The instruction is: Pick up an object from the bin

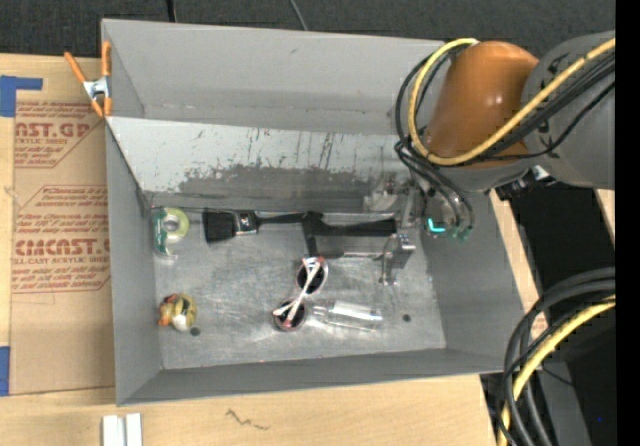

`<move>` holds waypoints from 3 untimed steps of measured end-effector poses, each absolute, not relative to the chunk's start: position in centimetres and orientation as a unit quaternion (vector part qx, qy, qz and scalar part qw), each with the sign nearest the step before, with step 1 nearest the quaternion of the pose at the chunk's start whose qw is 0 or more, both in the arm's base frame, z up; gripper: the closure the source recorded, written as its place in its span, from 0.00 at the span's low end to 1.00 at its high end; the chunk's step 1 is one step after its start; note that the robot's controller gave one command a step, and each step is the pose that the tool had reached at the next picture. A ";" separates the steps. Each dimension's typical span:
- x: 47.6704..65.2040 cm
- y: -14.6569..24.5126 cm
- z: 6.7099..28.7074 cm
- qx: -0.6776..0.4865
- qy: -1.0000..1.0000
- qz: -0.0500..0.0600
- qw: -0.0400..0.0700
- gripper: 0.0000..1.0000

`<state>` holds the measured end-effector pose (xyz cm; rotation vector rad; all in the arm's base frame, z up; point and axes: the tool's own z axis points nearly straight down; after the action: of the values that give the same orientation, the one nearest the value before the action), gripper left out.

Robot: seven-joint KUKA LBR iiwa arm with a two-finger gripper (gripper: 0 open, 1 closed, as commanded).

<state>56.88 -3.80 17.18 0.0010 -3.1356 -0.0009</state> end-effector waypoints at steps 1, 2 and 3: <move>57.1 -3.8 17.6 0.001 -1.000 0.000 -0.001 0.00; 59.0 -1.4 9.2 0.033 -0.999 0.000 -0.003 0.00; 58.9 -2.3 9.6 -0.062 -0.998 -0.001 0.001 0.00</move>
Offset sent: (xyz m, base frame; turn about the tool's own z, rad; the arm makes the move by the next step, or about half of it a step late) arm 0.0236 0.0292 -0.1018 -0.0817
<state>58.91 -2.29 9.61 -0.1956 -3.1345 -0.0026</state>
